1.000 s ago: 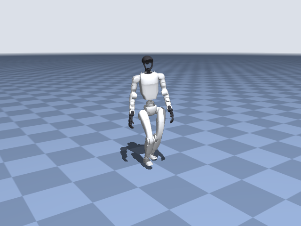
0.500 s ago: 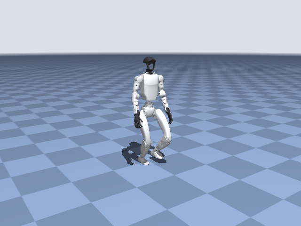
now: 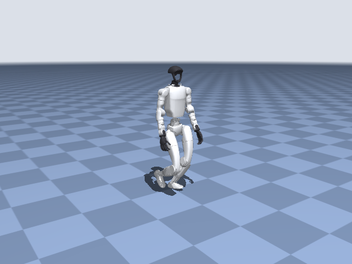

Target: Walk

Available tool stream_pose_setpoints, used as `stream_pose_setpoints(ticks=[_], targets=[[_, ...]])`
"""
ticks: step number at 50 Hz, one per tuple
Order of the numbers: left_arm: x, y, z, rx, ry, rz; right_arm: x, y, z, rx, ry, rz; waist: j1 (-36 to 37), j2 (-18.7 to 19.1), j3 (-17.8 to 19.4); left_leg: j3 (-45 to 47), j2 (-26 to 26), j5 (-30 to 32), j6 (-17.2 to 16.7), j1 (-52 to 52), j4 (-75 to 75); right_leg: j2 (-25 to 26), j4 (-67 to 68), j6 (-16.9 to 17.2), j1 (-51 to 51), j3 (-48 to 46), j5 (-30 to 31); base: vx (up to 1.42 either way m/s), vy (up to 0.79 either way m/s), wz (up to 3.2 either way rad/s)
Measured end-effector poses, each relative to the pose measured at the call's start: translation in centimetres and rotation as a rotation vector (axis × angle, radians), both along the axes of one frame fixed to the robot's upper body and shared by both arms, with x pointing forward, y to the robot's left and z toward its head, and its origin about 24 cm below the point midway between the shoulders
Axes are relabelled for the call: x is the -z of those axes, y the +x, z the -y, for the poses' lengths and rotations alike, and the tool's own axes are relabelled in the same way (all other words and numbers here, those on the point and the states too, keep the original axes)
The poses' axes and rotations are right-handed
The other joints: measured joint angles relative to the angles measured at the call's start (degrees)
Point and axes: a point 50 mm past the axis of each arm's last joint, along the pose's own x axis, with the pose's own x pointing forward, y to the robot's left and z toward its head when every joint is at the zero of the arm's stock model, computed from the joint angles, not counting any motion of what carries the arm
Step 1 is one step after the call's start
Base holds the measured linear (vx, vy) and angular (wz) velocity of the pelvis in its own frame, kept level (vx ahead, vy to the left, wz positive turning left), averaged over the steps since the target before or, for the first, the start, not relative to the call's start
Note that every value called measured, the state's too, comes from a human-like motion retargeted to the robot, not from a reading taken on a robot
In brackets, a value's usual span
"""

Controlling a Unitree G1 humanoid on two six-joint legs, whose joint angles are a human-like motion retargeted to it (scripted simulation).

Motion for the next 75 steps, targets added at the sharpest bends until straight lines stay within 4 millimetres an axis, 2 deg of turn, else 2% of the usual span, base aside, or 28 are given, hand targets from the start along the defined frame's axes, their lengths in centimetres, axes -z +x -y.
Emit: stream_pose_setpoints(ticks=[5, 13, 15, 17, 20, 22, 25, 27, 30, 35, 40, 44, 47, 51, 55, 57, 59, 62, 65, 70, 75], targets=[[-0.6, 2.0, 0.4, 0.016, 0.004, 0.053, -0.1, 0.1, 0.5, 0.014, -0.018, 0.004, -1.6, 1.8, 0.0, -1.3, 0.7, 0.3, -1.3, 5.0, -6.5, 1.7, -8.2, -0.6, -8.8, -0.7, -5.0, 0.00, 0.00, 0.54], [-1.4, 4.0, 0.9, 0.067, 0.014, 0.130, 0.1, -1.1, 0.8, 0.043, -0.034, -0.024, -0.1, 3.6, -0.3, -3.6, 3.8, -0.2, -2.8, 11.5, -9.7, 11.8, -31.3, 2.4, -9.7, 2.4, -7.2, 0.00, -0.02, 0.50], [-1.3, 3.6, 0.8, 0.067, 0.015, 0.125, 0.1, -1.2, 0.7, 0.044, -0.036, -0.028, 0.6, 3.5, -0.2, -4.2, 4.5, -1.1, -3.2, 12.4, -6.9, 13.4, -32.3, 2.1, -7.7, 2.8, -6.9, 0.00, -0.03, 0.45], [-0.9, 2.4, 0.6, 0.056, 0.015, 0.091, 0.1, -0.9, 0.8, 0.045, -0.042, -0.019, 1.6, 4.0, 0.2, -4.7, 6.1, -2.2, -4.1, 12.5, -1.3, 15.2, -32.0, 1.4, -4.9, 2.3, -6.3, 0.00, -0.04, 0.38], [-0.2, 0.3, 0.3, 0.038, 0.018, 0.032, 0.0, -0.6, 0.5, 0.040, -0.048, -0.007, 3.9, 6.6, 1.1, -5.1, 11.7, -3.2, -6.4, 11.5, 11.3, 19.8, -32.4, -0.3, 0.1, -0.1, -5.6, 0.00, -0.05, 0.18], [0.2, -1.0, -0.1, 0.033, 0.029, -0.003, 0.0, -0.3, 0.2, 0.030, -0.051, 0.006, 5.7, 7.9, 1.5, -4.9, 15.5, -1.1, -8.1, 9.8, 21.1, 22.5, -31.9, -1.7, 2.5, -1.4, -6.5, -0.01, -0.05, 0.10], [0.3, -2.0, -0.4, 0.037, 0.041, -0.030, -0.4, 1.1, 0.2, 0.011, -0.067, 0.046, 8.6, 10.8, 2.3, -4.9, 23.3, 5.7, -10.0, 4.0, 36.3, 27.2, -35.8, -4.2, 6.6, -4.0, -7.2, -0.04, -0.06, 0.20], [0.4, -2.3, -0.6, 0.042, 0.051, -0.034, -0.6, 2.1, 0.2, -0.003, -0.081, 0.076, 9.9, 10.5, 2.4, -4.2, 26.1, 7.6, -8.8, -1.2, 43.2, 27.8, -37.4, -5.0, 8.2, -4.2, -8.3, -0.04, -0.05, 0.53], [0.3, -2.6, -1.0, 0.039, 0.065, -0.035, -1.1, 3.6, 0.1, -0.018, -0.095, 0.117, 11.2, 8.9, 2.6, -3.0, 27.5, 6.1, -6.0, -9.1, 47.4, 27.2, -39.9, -5.1, 10.5, -4.0, -9.7, -0.03, -0.04, 0.69], [0.5, -3.7, -1.4, -0.006, 0.069, -0.053, -1.7, 5.5, -0.4, -0.025, -0.093, 0.179, 11.8, 5.8, 3.0, -0.4, 25.0, 1.5, -3.6, -17.5, 38.0, 24.4, -42.8, -4.1, 14.8, -3.8, -11.9, -0.02, -0.01, 0.72], [0.8, -4.9, -1.5, -0.038, 0.061, -0.090, -2.0, 6.2, -0.8, -0.044, -0.080, 0.215, 10.8, 3.0, 2.3, 1.4, 18.8, 0.1, -4.3, -20.0, 18.9, 20.3, -44.5, -3.0, 18.0, -3.9, -13.5, -0.01, 0.00, 0.82], [0.9, -5.4, -1.4, -0.053, 0.051, -0.114, -1.9, 6.0, -1.1, -0.064, -0.061, 0.212, 9.5, 1.0, 1.6, 2.0, 13.8, 1.4, -4.6, -18.1, 9.3, 16.5, -42.6, -2.1, 19.7, -3.7, -14.9, 0.02, 0.02, 0.82], [1.2, -6.2, -1.1, -0.056, 0.041, -0.143, -1.6, 5.4, -1.6, -0.075, -0.043, 0.191, 8.9, 0.1, 1.5, 2.5, 11.6, 2.3, -4.2, -16.5, 10.0, 14.4, -37.8, -1.3, 20.7, -3.1, -15.7, 0.03, 0.03, 0.68], [1.4, -7.2, -0.8, -0.059, 0.028, -0.182, -1.0, 3.9, -1.8, -0.075, -0.013, 0.133, 7.6, -2.3, 2.0, 3.7, 6.7, 3.4, -2.4, -11.5, 8.6, 9.7, -29.6, 1.4, 22.2, -1.8, -12.1, 0.05, 0.05, 0.70], [1.3, -6.0, -0.6, -0.044, 0.021, -0.155, -0.3, 2.3, -1.8, -0.063, 0.023, 0.067, 5.7, -4.8, 3.0, 5.0, 1.6, 3.2, -0.1, -6.4, 6.0, 3.2, -14.5, 4.4, 18.8, -0.4, -1.0, 0.00, 0.06, 0.65], [1.0, -4.7, -0.6, -0.024, 0.026, -0.120, -0.2, 1.9, -1.8, -0.066, 0.031, 0.047, 4.8, -5.0, 3.6, 5.1, 0.5, 2.6, 0.6, -4.1, 4.8, 0.7, -7.7, 3.7, 15.2, 0.1, 2.3, -0.01, 0.06, 0.55], [0.7, -3.2, -0.7, -0.002, 0.037, -0.077, -0.1, 1.7, -1.7, -0.073, 0.030, 0.033, 3.9, -4.4, 4.2, 4.8, 0.2, 1.8, 0.8, -1.5, 3.4, -0.8, -3.3, 2.0, 11.2, 0.3, 2.2, -0.01, 0.06, 0.52], [0.1, -0.7, -0.7, 0.022, 0.054, -0.004, -0.1, 1.4, -1.4, -0.083, 0.019, 0.024, 2.6, -2.9, 5.1, 4.1, 0.8, 0.6, 0.3, 2.5, 0.9, -1.2, -2.0, -0.6, 5.5, 0.0, -1.5, 0.00, 0.04, 0.58], [-0.8, 1.8, -0.6, 0.037, 0.073, 0.077, -0.1, 1.2, -1.1, -0.087, 0.004, 0.019, 1.2, -1.5, 5.6, 3.3, 1.2, 0.0, -0.6, 6.1, -2.3, -0.6, -6.8, -1.8, 0.4, -0.8, -5.6, -0.01, 0.01, 0.76], [-2.5, 5.6, -0.3, 0.065, 0.093, 0.212, -0.1, 0.8, -0.7, -0.076, -0.017, 0.007, 0.3, 0.3, 5.4, 1.3, 2.2, 0.1, -1.7, 11.0, -8.2, 4.6, -24.3, 0.4, -5.4, -0.6, -8.0, -0.01, 0.00, 0.74], [-3.5, 7.4, 0.2, 0.102, 0.094, 0.284, 0.2, -0.1, -0.6, -0.051, -0.018, -0.019, 1.4, 1.6, 4.3, -0.3, 4.0, -0.6, -2.1, 13.8, -10.0, 11.7, -39.0, 2.8, -6.6, 2.7, -7.4, -0.02, 0.01, 0.58]])
